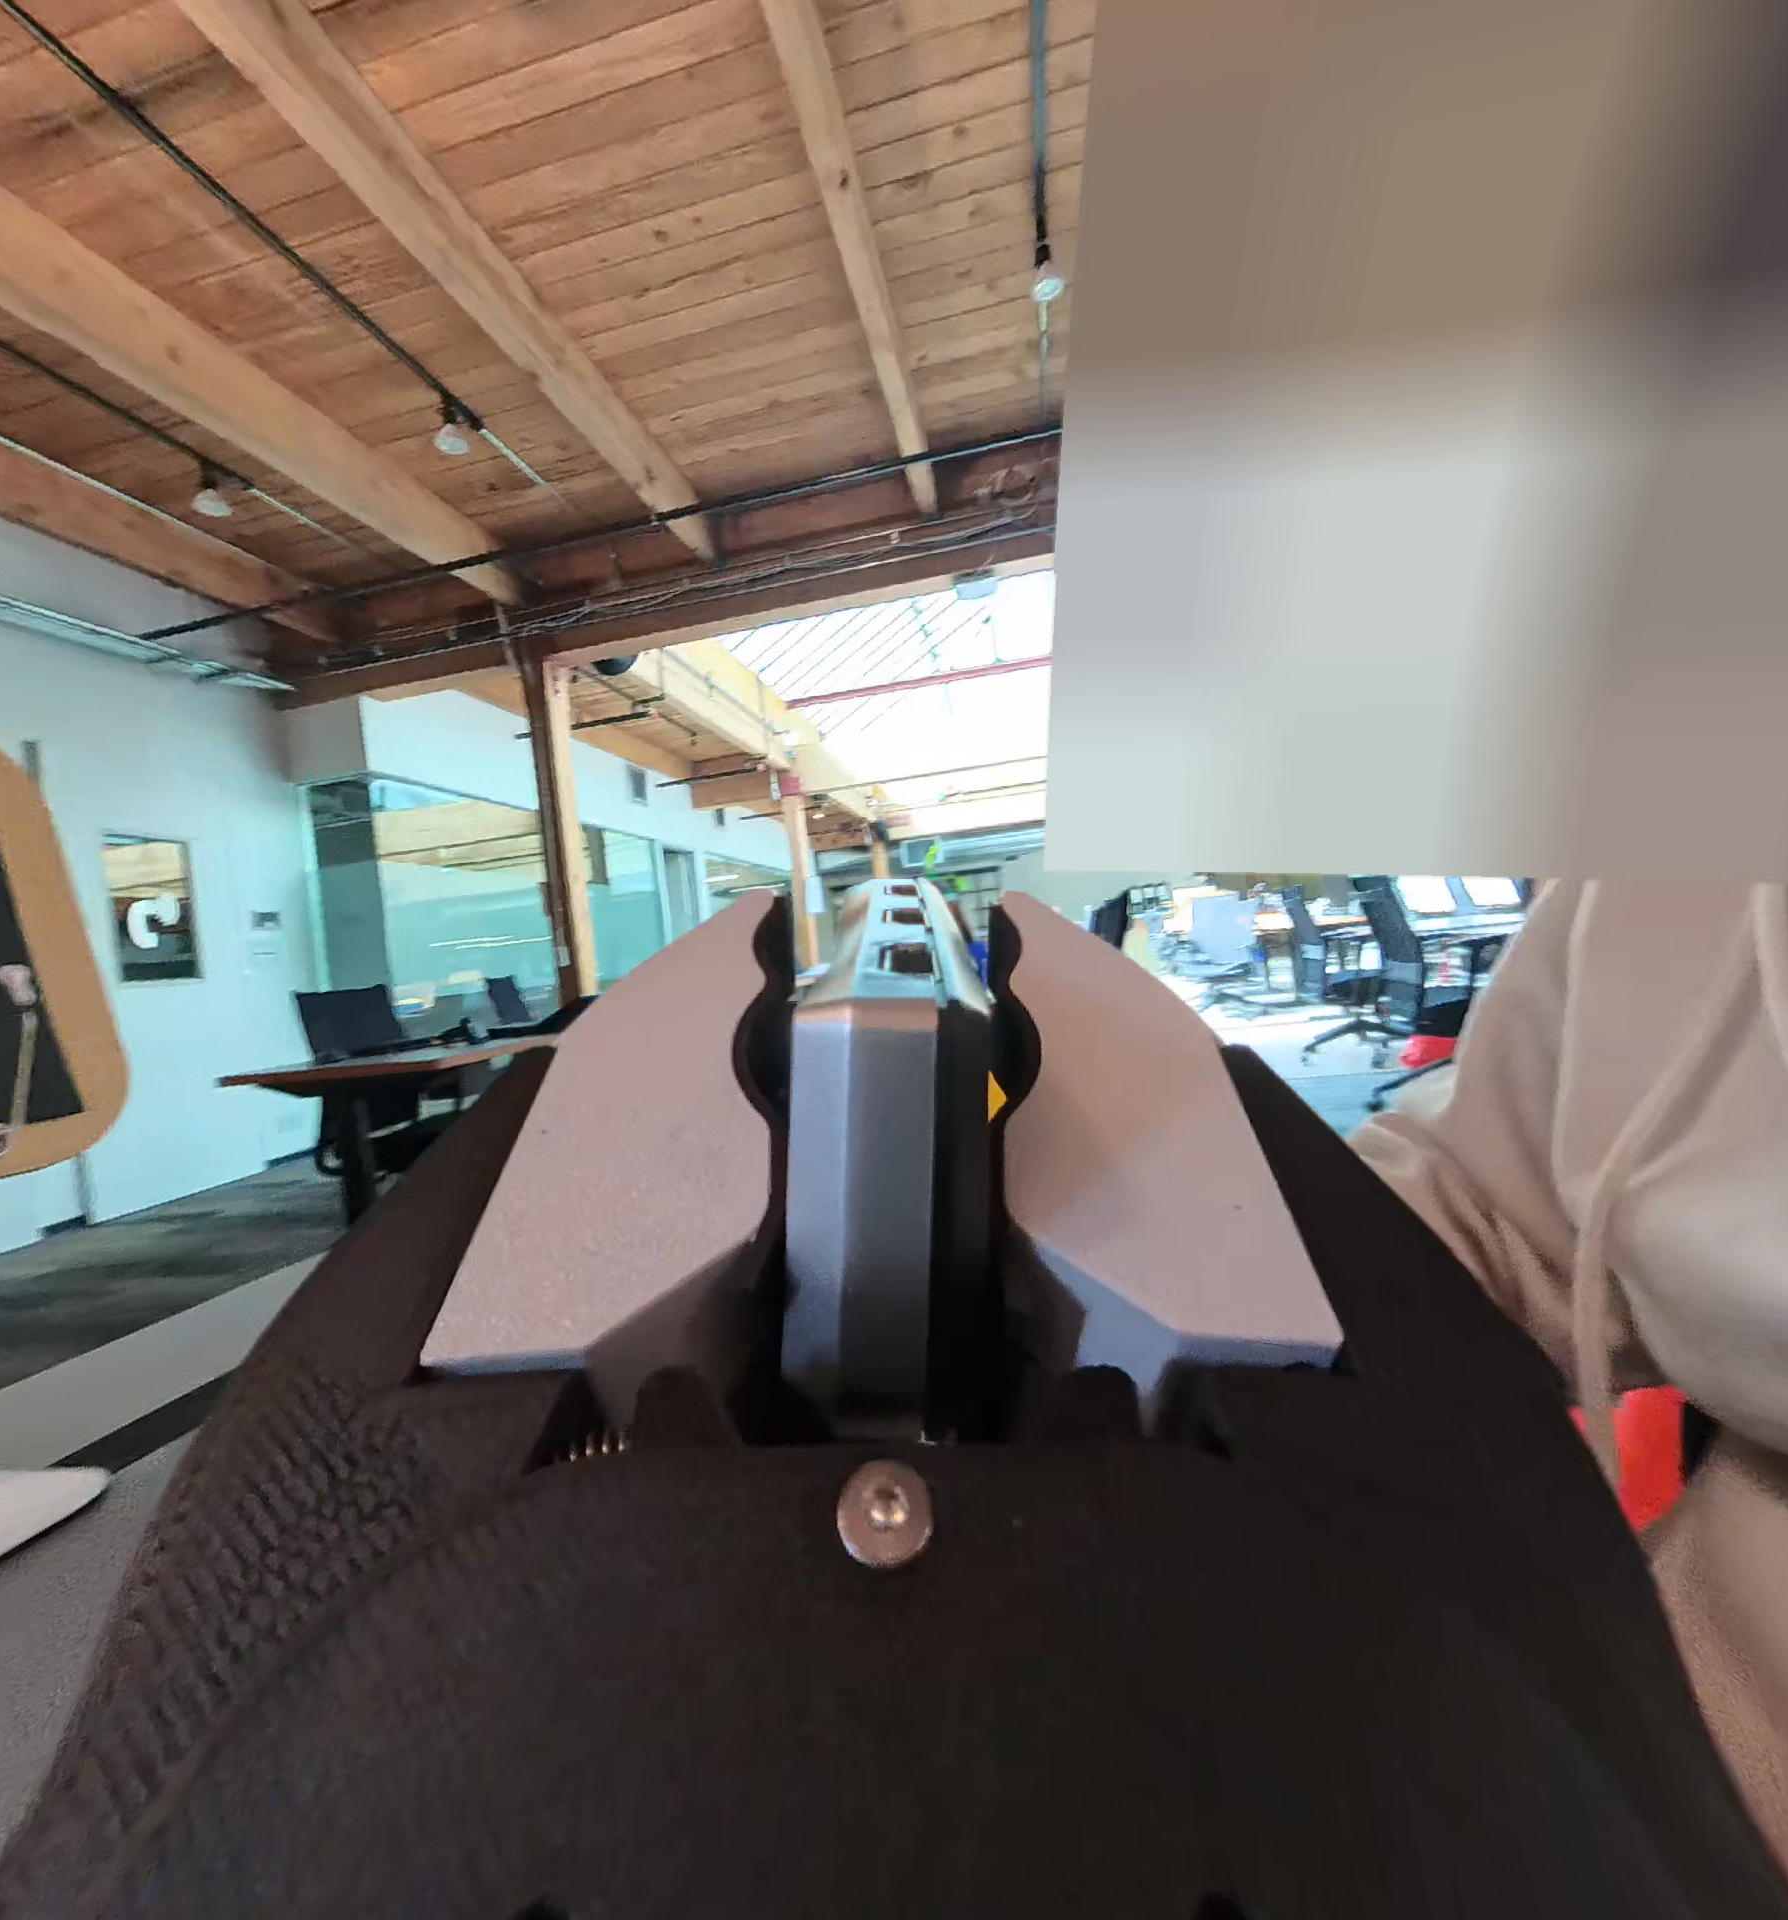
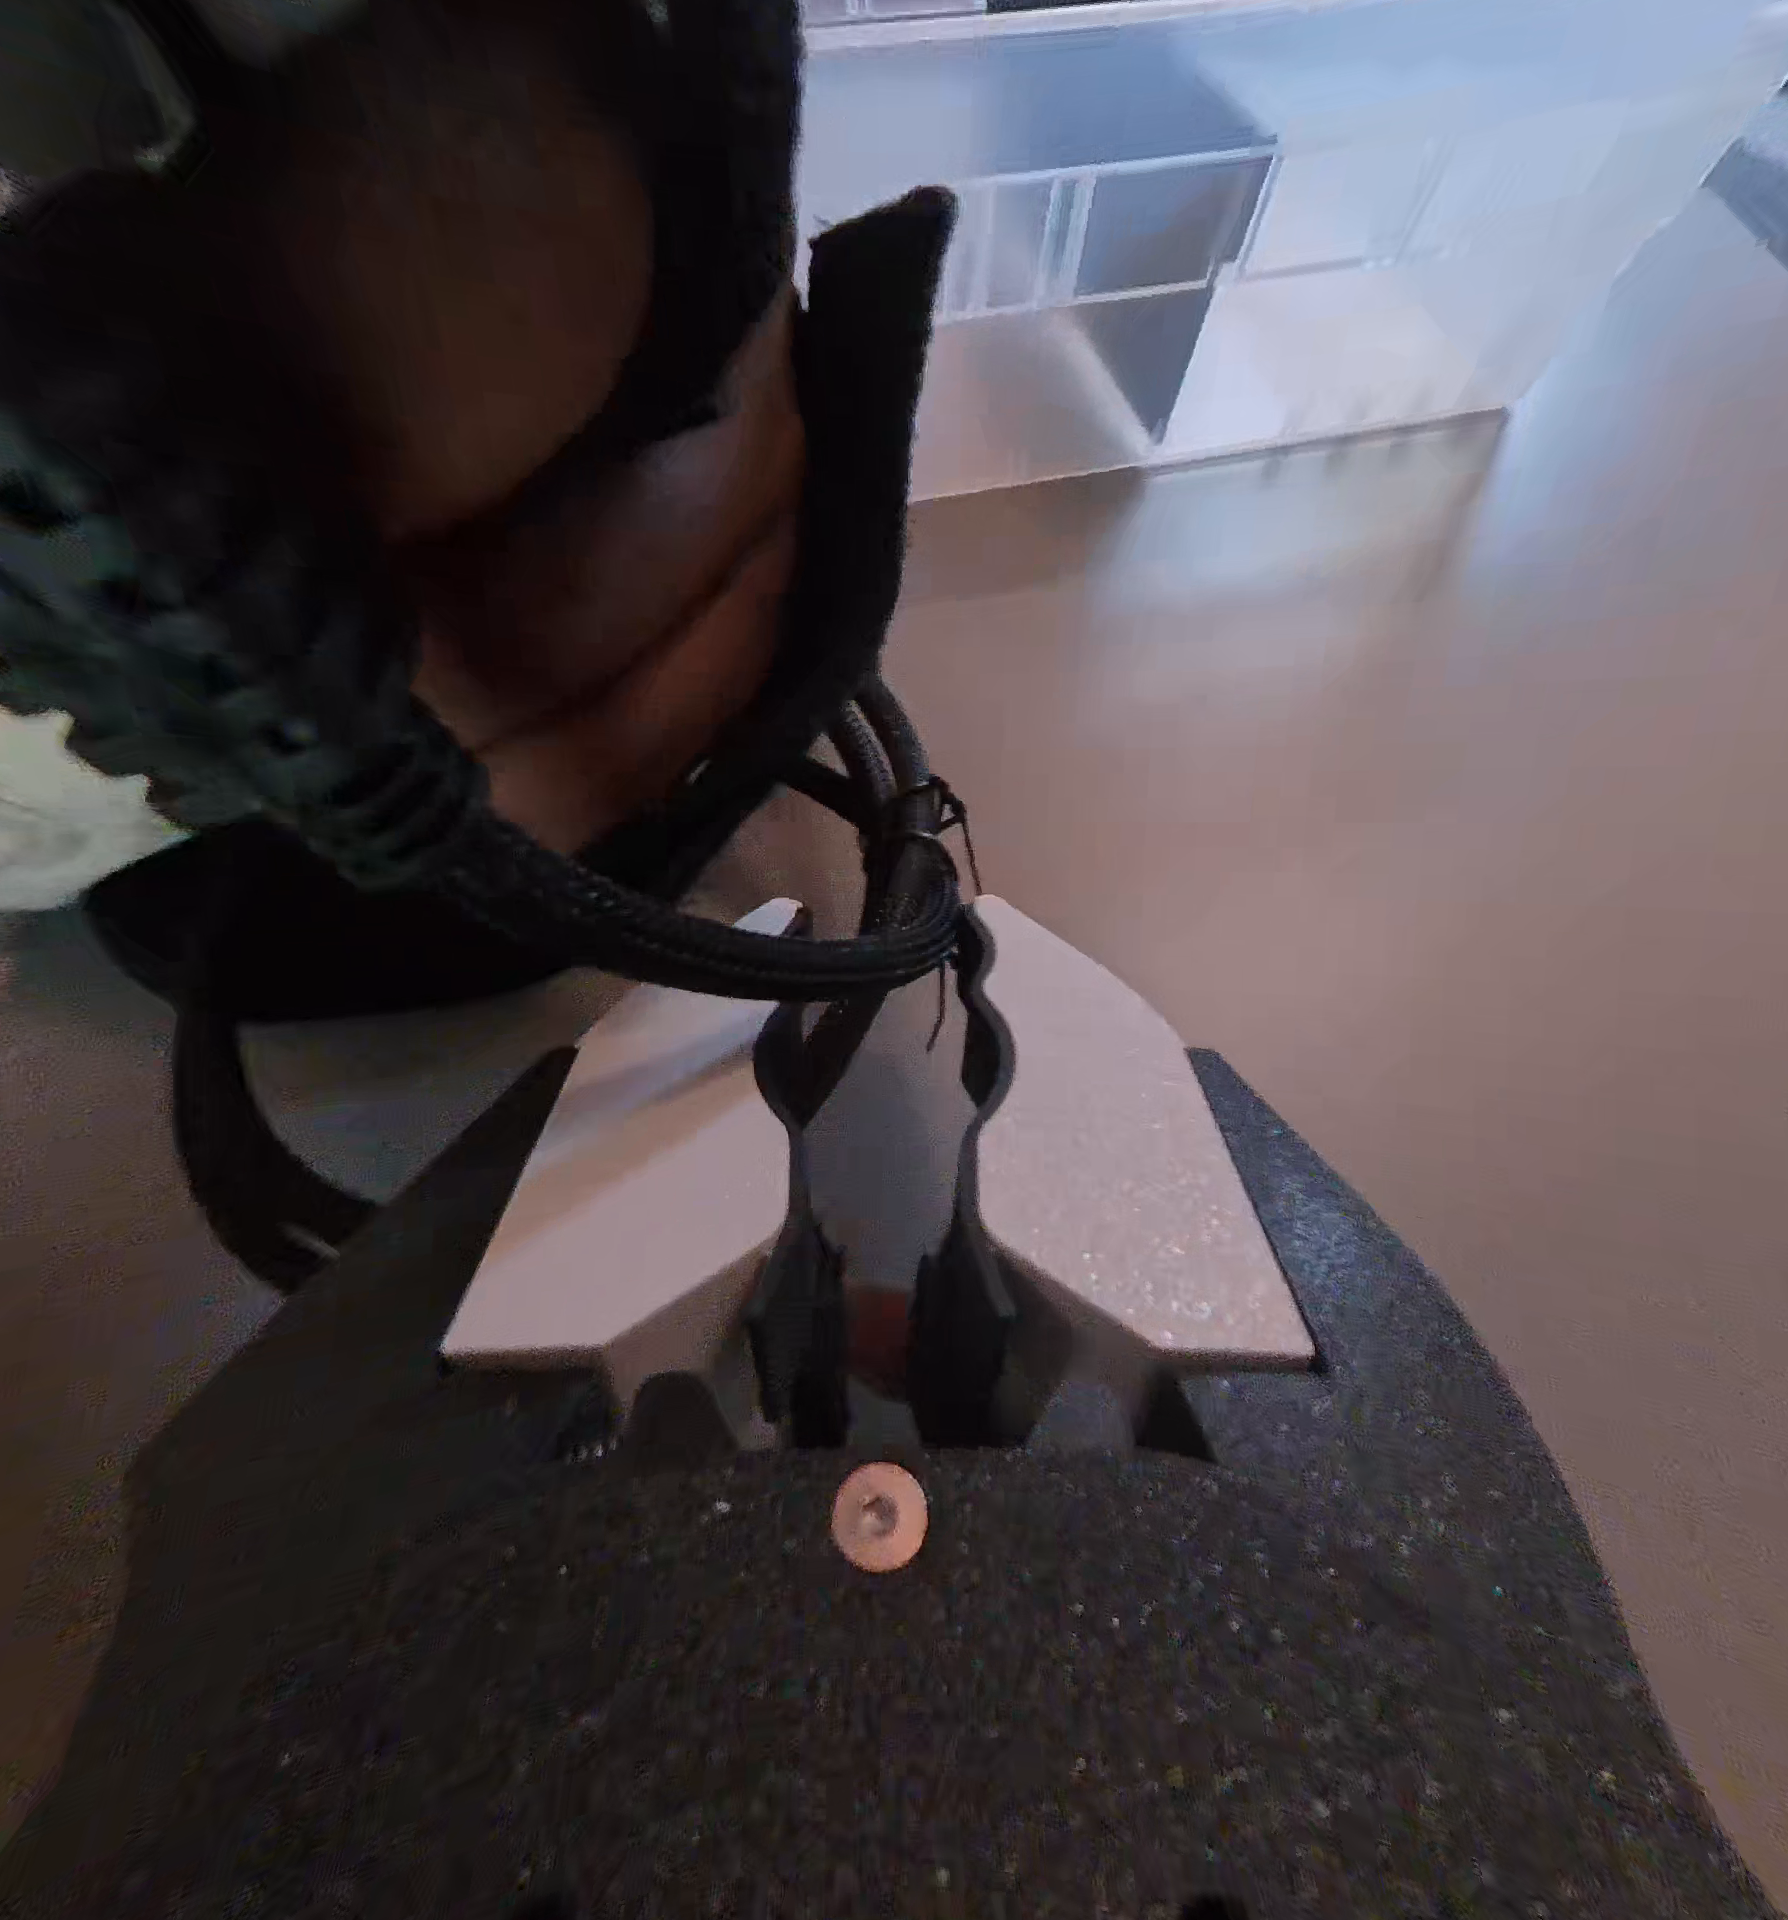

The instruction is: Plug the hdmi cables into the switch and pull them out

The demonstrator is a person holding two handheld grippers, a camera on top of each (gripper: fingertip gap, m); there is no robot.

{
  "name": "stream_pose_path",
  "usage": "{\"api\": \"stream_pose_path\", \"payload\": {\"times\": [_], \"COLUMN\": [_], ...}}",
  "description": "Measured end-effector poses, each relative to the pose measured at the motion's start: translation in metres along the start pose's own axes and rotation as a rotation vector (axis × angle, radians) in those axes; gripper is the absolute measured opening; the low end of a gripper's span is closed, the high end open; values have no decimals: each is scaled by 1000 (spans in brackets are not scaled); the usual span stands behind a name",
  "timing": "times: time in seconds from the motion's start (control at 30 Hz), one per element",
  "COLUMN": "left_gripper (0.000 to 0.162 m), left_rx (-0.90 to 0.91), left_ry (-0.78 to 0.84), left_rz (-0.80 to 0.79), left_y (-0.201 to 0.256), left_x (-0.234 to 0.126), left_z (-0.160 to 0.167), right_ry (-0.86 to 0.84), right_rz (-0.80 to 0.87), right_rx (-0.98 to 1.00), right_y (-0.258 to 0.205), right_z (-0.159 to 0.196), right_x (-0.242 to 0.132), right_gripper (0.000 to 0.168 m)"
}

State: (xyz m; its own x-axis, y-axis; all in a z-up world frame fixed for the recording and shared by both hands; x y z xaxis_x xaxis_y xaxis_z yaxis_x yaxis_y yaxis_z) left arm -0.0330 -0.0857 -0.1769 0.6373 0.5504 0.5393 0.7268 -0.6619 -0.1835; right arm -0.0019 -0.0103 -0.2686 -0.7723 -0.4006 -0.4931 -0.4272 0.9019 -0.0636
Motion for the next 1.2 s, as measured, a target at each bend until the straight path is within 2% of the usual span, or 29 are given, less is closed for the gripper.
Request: {"api": "stream_pose_path", "payload": {"times": [0.13, 0.23, 0.33, 0.47, 0.57, 0.67, 0.83, 0.97, 1.1, 1.17, 1.2], "left_gripper": [37, 46, 68, 81, 82, 75, 61, 59, 55, 56, 55], "left_rx": [-12, 16, 36, 40, 37, -56, -358, -548, -498, -457, -444], "left_ry": [46, 72, 58, -35, -129, -130, -64, -85, -120, -154, -171], "left_rz": [29, -2, -67, -150, -225, -375, -543, -498, -492, -502, -499], "left_y": [2, 0, -5, -12, -18, -33, -54, -58, -55, -54, -54], "left_x": [-1, -2, -4, 0, 2, -7, -26, -27, -24, -23, -22], "left_z": [-3, -5, -4, 6, 16, 19, 25, 34, 35, 36, 36], "right_ry": [10, 92, 252, 440, 511, 555, 479, 397, 244, -1, -162], "right_rz": [118, 334, 519, 727, 860, 1005, 1394, 1622, 1673, 1554, 1463], "right_rx": [-76, -174, -163, -162, -192, -198, -144, -56, 26, 101, 245], "right_y": [2, 15, 32, 45, 45, 46, 48, 57, 89, 114, 122], "right_z": [-4, -15, -24, -33, -44, -55, -49, -13, 45, 80, 100], "right_x": [-7, -35, -82, -146, -195, -256, -364, -404, -403, -393, -388], "right_gripper": [17, 15, 14, 14, 14, 13, 14, 14, 15, 18, 27]}}
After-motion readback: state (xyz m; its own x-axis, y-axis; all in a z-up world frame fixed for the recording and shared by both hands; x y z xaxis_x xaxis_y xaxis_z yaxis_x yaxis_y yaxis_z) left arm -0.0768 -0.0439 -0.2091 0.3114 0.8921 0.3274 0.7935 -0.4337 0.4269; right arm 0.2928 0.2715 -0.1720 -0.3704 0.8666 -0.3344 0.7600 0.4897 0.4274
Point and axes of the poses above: each gripper's, where its closed fingertips meet, x out along the fingers, z out of its underside, y = z × x across the jaws, the point moved 8 cm from there along -x, back along the fingers, and after that the axes turned 5 degrees about x, right-handed, at the moved point
